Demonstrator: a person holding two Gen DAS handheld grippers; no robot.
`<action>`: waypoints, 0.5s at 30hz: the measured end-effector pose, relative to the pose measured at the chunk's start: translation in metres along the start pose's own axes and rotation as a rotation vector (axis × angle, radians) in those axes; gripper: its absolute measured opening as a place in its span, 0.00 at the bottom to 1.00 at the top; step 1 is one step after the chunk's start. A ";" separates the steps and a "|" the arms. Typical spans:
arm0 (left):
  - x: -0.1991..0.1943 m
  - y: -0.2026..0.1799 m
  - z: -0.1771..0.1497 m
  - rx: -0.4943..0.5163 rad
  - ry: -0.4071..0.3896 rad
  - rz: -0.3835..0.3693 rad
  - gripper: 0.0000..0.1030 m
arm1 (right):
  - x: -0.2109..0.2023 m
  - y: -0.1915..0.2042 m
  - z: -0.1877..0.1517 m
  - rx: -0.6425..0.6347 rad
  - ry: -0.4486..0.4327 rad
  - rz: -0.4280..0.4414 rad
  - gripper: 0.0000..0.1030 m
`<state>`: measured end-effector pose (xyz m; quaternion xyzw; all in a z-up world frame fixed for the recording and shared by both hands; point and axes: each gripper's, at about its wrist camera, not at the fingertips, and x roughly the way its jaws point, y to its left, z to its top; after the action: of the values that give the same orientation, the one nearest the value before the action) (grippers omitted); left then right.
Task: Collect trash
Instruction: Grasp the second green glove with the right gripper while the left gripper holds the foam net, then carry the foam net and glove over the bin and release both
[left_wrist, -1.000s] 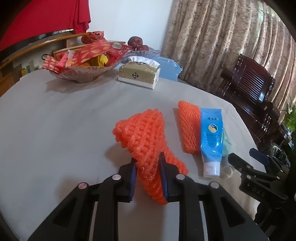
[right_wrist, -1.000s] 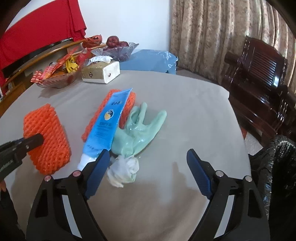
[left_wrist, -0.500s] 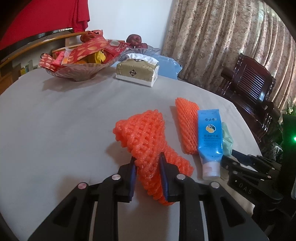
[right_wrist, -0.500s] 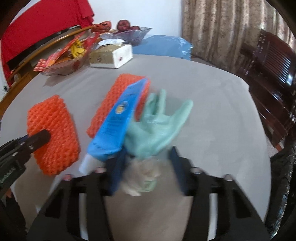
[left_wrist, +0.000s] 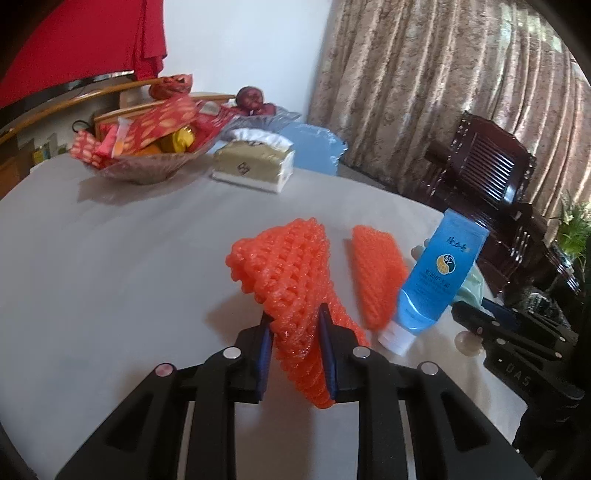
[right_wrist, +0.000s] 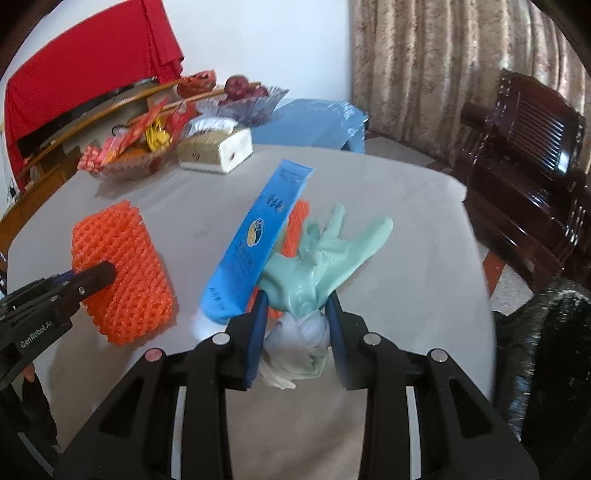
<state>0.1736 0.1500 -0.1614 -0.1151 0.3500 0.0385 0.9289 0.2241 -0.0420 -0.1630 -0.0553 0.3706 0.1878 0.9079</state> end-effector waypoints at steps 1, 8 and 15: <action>-0.003 -0.004 0.001 0.006 -0.003 -0.008 0.22 | -0.006 -0.003 0.001 0.005 -0.015 0.008 0.30; -0.010 -0.020 0.000 0.032 0.000 -0.035 0.22 | -0.028 -0.014 0.007 0.014 -0.055 0.007 0.30; -0.027 -0.036 0.006 0.062 -0.031 -0.052 0.22 | -0.055 -0.021 0.010 0.005 -0.101 -0.021 0.30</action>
<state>0.1630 0.1168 -0.1326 -0.0950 0.3336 0.0052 0.9379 0.2029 -0.0755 -0.1183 -0.0471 0.3243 0.1800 0.9275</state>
